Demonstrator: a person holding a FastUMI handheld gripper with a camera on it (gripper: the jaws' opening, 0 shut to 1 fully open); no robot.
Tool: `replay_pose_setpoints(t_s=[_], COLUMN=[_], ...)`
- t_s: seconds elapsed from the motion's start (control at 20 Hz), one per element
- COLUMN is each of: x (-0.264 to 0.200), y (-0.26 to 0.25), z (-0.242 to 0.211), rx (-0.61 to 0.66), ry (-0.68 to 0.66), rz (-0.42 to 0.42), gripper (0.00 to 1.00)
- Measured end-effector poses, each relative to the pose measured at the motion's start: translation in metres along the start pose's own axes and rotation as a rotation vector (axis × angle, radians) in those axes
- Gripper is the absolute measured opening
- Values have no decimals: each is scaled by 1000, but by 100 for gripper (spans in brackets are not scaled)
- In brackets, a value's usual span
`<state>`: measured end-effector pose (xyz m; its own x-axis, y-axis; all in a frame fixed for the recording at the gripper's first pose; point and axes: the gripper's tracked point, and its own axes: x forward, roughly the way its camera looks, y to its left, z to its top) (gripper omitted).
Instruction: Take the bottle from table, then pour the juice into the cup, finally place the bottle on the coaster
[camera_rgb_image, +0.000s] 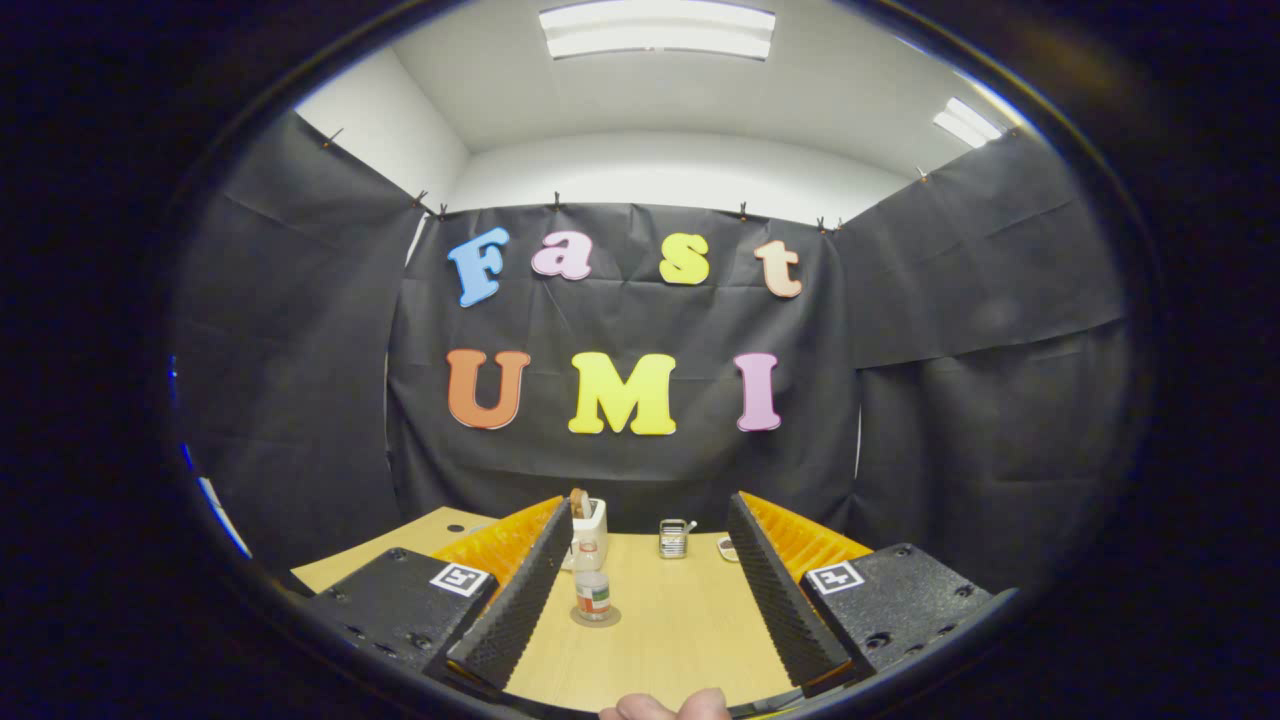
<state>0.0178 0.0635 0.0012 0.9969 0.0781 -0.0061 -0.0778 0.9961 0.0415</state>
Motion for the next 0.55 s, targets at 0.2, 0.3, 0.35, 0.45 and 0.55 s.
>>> replay_pose_setpoints(t_s=[0.2, 0.3, 0.35, 0.45, 0.55], x=[-3, -4, -4, -2, -1], y=[4, 4, 4, 4, 3], z=[0, 2, -1, -4, -7], rx=[5, -5, -9, -6, 4], ry=[7, 4, 7, 14, 20], rz=[12, 9, 8, 8, 9], gripper=[100, 100, 100, 100, 100])
